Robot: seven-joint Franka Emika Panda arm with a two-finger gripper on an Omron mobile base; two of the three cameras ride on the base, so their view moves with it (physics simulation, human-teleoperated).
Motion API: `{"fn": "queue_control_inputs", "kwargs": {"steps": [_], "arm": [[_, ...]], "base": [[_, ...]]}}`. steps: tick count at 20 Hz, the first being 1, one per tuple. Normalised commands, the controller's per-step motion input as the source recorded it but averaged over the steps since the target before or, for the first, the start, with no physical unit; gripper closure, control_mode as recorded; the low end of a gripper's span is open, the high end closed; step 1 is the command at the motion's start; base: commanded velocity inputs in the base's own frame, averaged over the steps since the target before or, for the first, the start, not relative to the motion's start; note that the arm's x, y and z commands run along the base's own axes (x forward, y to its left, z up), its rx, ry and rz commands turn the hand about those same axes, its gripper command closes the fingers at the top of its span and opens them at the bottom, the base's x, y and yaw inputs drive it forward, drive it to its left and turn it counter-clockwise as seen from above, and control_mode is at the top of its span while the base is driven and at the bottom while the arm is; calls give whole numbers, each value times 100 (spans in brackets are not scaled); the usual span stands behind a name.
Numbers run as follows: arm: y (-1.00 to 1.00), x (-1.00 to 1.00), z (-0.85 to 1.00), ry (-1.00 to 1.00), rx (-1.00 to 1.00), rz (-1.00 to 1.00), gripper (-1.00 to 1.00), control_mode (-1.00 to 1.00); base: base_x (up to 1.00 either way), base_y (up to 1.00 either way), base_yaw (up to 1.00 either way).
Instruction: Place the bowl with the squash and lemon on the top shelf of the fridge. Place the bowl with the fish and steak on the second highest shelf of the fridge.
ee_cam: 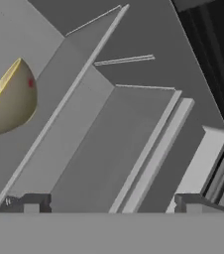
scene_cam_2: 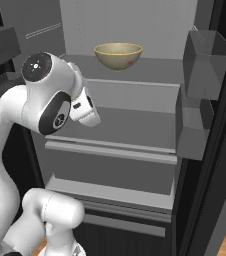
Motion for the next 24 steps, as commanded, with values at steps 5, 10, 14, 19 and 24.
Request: {"fn": "queue_control_inputs", "kwargs": {"steps": [5,10,14,19,24], "arm": [[4,-18,-6,8,-1,3,-100,100],[0,0,0,0,0,0,-100,100],[0,0,0,0,0,0,-100,100],[0,0,0,0,0,0,-100,100],[0,0,0,0,0,0,-100,100]], "base": [[-39,3,2],[-100,6,4],[-100,24,6],[-100,94,28],[-76,100,26]]}}
